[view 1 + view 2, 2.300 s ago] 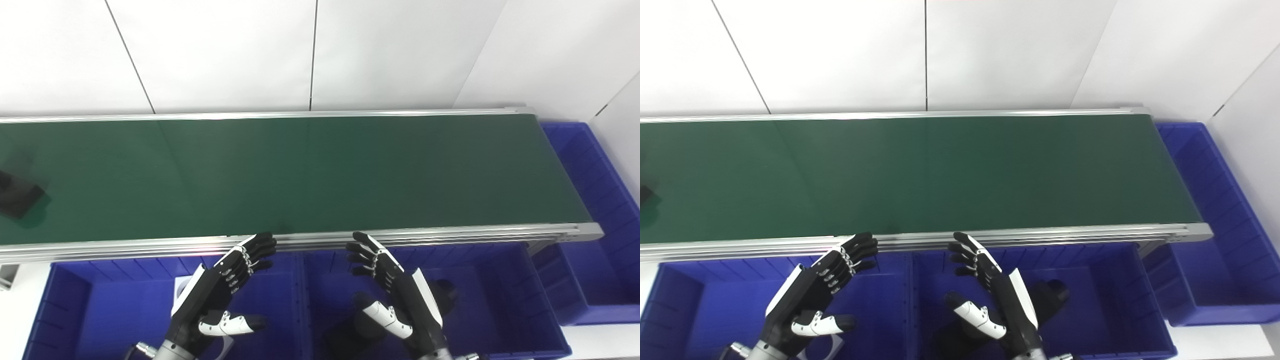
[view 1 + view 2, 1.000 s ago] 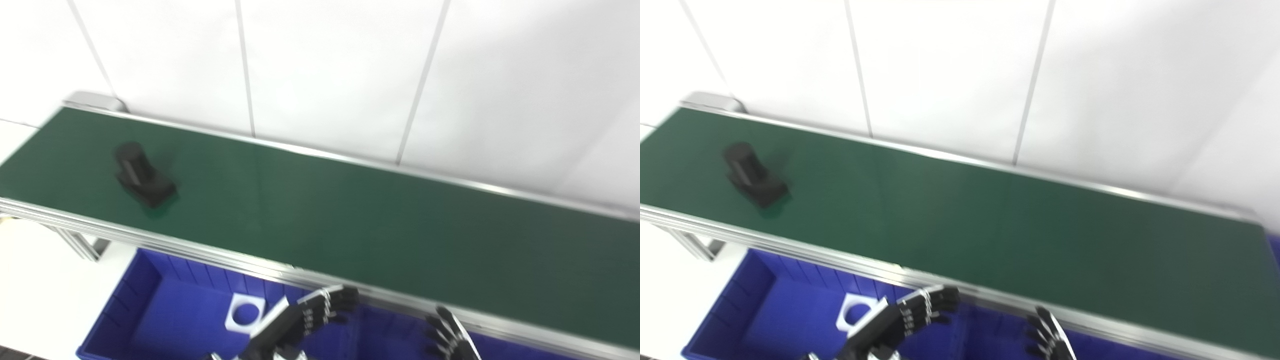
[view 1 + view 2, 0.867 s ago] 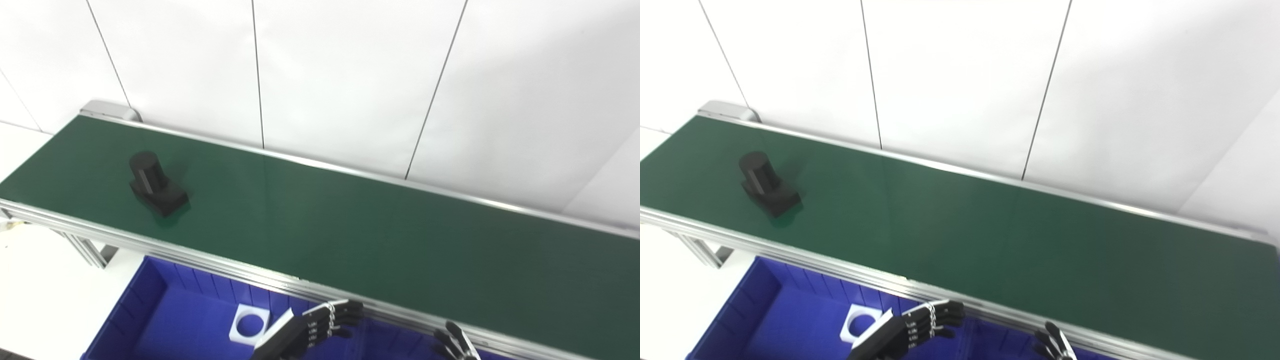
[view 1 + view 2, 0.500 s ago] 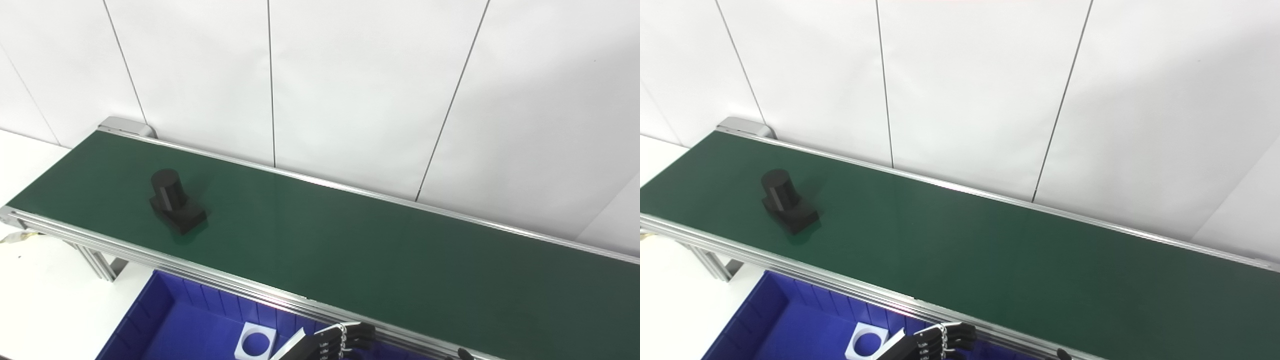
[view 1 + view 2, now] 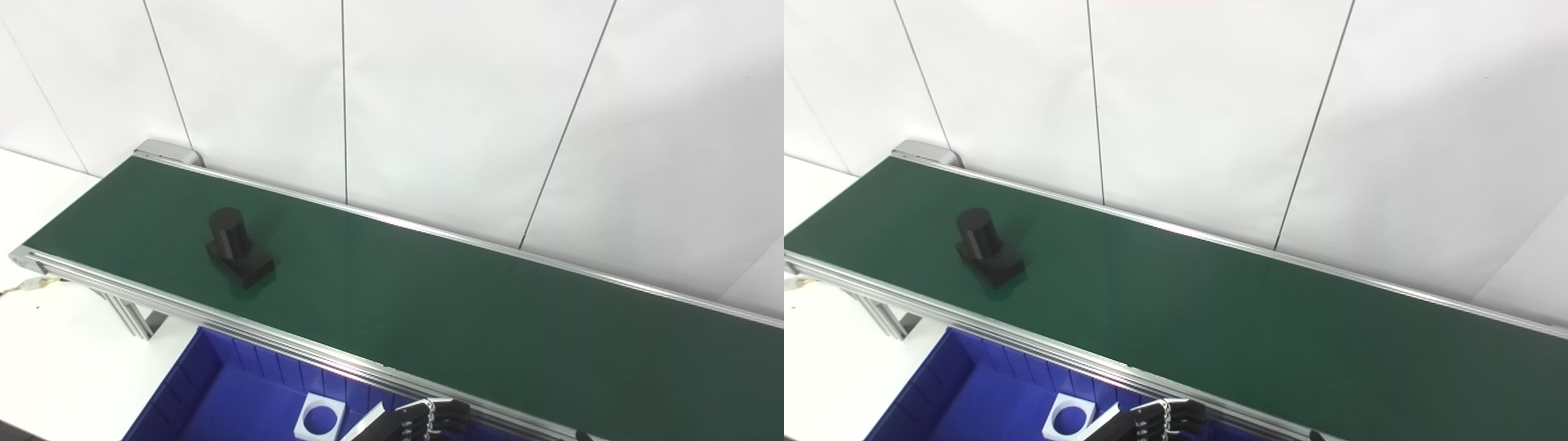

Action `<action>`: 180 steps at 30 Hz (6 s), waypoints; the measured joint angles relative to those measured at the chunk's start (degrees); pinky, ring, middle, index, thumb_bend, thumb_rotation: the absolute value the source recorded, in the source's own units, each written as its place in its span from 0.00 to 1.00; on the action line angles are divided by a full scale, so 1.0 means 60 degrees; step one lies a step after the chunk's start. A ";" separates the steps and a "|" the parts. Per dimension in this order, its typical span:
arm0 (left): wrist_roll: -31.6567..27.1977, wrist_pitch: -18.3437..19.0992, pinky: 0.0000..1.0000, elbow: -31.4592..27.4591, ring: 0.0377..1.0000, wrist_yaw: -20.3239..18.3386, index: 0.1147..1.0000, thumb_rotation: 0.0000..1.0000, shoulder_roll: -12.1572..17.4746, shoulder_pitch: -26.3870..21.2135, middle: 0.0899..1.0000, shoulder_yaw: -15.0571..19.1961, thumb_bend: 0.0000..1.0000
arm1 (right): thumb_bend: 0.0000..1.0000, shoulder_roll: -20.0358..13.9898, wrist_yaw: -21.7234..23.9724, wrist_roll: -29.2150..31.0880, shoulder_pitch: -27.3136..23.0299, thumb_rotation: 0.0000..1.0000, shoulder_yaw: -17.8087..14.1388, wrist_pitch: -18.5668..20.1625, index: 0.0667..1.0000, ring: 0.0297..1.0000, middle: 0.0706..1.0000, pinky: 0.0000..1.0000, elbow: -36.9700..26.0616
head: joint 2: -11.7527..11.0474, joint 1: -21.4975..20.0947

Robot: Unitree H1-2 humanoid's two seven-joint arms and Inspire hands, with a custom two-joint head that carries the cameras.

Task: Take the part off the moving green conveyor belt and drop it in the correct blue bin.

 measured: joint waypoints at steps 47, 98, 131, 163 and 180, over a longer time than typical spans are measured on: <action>0.0024 -0.0168 0.75 0.0354 0.80 0.0058 0.79 0.29 -0.0176 -0.0215 0.81 -0.0002 1.00 | 0.65 0.0164 0.0172 -0.0345 -0.2009 0.75 -0.0281 0.0432 0.91 0.82 0.84 0.69 -0.1752 | -0.0059 -0.0307; -0.0602 0.0092 0.82 -0.0140 0.86 -0.0150 0.85 0.29 0.0533 -0.0223 0.85 0.0071 1.00 | 0.77 0.0549 0.0287 -0.2961 -0.5823 0.59 0.0501 0.2853 0.91 0.87 0.88 0.77 0.0895 | 0.1450 -0.3515; -0.0590 0.0127 0.84 -0.0351 0.87 -0.0256 0.85 0.29 0.0387 -0.0211 0.86 -0.0007 1.00 | 0.81 0.1121 0.0305 -0.3694 -0.6994 0.60 0.1528 0.2853 0.89 0.84 0.85 0.77 0.2122 | 0.1758 -0.2945; 0.0050 0.0346 0.82 -0.0416 0.85 0.0010 0.85 0.29 -0.0019 -0.0244 0.86 -0.0376 1.00 | 0.78 0.1579 0.0698 -0.3381 -0.9015 0.52 0.1942 0.2840 0.88 0.86 0.86 0.78 0.5929 | 0.1933 -0.2051; 0.0354 0.0514 0.82 -0.0455 0.86 0.0161 0.85 0.27 -0.0336 -0.0243 0.86 -0.0572 1.00 | 0.80 0.1685 0.0458 -0.3726 -0.9702 0.59 0.2238 0.2828 0.86 0.84 0.85 0.75 0.6786 | 0.2094 -0.1656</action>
